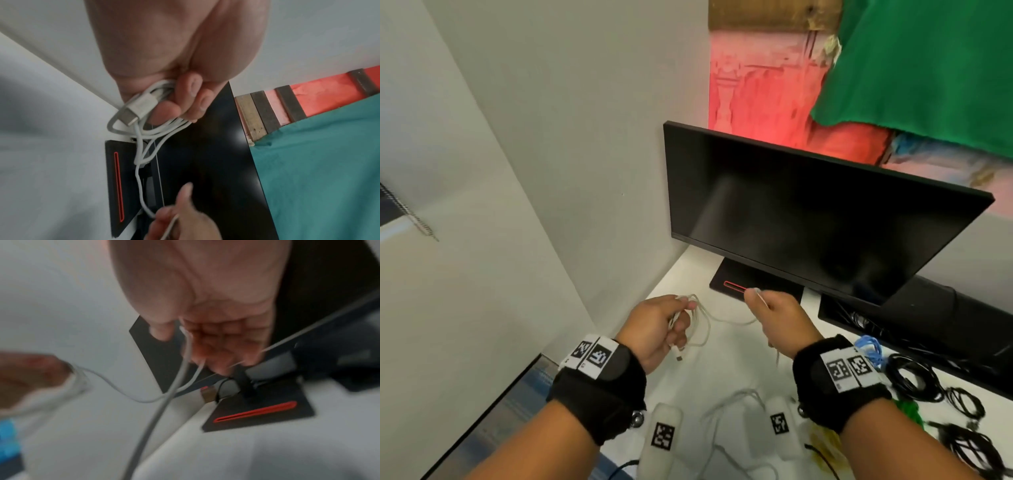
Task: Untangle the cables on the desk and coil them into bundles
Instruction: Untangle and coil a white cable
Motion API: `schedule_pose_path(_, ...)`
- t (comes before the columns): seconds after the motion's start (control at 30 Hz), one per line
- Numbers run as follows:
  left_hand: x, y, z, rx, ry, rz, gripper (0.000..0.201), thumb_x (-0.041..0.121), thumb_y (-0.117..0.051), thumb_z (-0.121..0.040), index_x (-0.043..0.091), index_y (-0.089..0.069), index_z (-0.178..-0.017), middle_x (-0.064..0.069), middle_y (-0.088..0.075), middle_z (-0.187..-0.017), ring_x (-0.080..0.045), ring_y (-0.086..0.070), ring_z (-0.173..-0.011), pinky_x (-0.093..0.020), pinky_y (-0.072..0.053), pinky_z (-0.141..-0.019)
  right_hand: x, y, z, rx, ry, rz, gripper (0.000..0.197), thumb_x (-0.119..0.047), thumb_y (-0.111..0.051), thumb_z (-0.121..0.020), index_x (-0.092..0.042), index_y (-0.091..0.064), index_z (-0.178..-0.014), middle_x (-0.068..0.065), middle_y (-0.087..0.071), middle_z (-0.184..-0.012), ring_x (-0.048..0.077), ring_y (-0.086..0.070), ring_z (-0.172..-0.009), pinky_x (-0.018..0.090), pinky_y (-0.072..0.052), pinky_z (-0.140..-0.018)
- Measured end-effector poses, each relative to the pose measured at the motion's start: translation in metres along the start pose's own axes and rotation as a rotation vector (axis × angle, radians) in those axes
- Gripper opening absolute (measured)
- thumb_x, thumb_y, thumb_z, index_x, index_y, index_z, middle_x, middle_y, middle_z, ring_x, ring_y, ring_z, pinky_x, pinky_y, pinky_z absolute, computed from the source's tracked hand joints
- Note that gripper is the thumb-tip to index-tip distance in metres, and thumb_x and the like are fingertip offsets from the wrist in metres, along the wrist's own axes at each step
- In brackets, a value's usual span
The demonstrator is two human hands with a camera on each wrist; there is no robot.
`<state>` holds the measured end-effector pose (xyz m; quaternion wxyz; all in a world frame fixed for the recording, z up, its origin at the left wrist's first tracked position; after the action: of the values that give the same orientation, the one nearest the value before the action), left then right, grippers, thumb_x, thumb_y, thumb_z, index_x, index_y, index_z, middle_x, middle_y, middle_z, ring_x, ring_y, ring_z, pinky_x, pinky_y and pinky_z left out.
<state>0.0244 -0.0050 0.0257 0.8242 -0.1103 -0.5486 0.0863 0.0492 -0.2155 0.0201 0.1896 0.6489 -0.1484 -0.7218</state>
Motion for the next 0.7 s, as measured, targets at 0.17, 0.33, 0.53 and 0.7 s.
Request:
schedule_pose_path(0.17,0.0,0.01,-0.004,0.022,0.024,-0.095,0.022,0.009,-0.048,-0.097,0.002,-0.057,-0.078,-0.003,-0.033,-0.047,-0.013,-0.026,-0.035,-0.023,-0.031,-0.041,0.034,0.014,0.006,0.133,-0.337,0.703,0.062,-0.06,-0.055,-0.091,-0.013,-0.049,-0.131,0.009,-0.056,-0.129,0.029,-0.057,-0.117,0.042,-0.049,-0.096)
schedule_pose_path(0.33,0.004,-0.008,-0.009,-0.039,0.027,-0.086,0.024,0.01,-0.048,-0.096,0.002,-0.058,-0.076,-0.003,-0.034,-0.048,-0.014,-0.023,-0.037,-0.024,-0.029,-0.043,0.008,-0.029,0.008,0.0,0.173,0.342,0.066,-0.023,-0.061,-0.093,-0.028,-0.032,-0.153,-0.007,-0.031,-0.159,0.013,-0.028,-0.146,0.03,-0.027,-0.117)
schedule_pose_path(0.53,0.031,-0.03,-0.013,-0.202,0.001,0.315,0.019,0.017,-0.048,-0.094,0.006,-0.06,-0.084,-0.004,-0.054,-0.055,-0.014,-0.043,-0.038,-0.027,-0.045,-0.048,0.037,-0.06,-0.01,0.001,0.06,0.223,0.025,-0.034,-0.044,-0.104,-0.019,-0.063,-0.101,-0.001,-0.071,-0.098,0.02,-0.063,-0.092,0.035,-0.051,-0.085)
schedule_pose_path(0.7,0.048,-0.016,-0.029,-0.134,-0.175,0.366,0.016,0.008,-0.041,-0.1,0.003,-0.055,-0.106,-0.016,-0.072,-0.111,-0.026,-0.073,-0.086,-0.032,-0.059,-0.074,0.036,-0.097,0.016,-0.3,0.146,0.277,0.027,-0.037,-0.036,-0.106,-0.022,-0.057,-0.111,-0.009,-0.063,-0.091,0.013,-0.059,-0.085,0.028,-0.05,-0.082)
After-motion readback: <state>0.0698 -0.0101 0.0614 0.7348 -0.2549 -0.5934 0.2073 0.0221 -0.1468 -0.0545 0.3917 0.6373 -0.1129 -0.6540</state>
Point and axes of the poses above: each hand's wrist, its own z-axis away from the middle knuckle, its own y-axis out of the back of the hand, x = y × z, the point moved 6 cm from there along -z, towards the middle knuckle
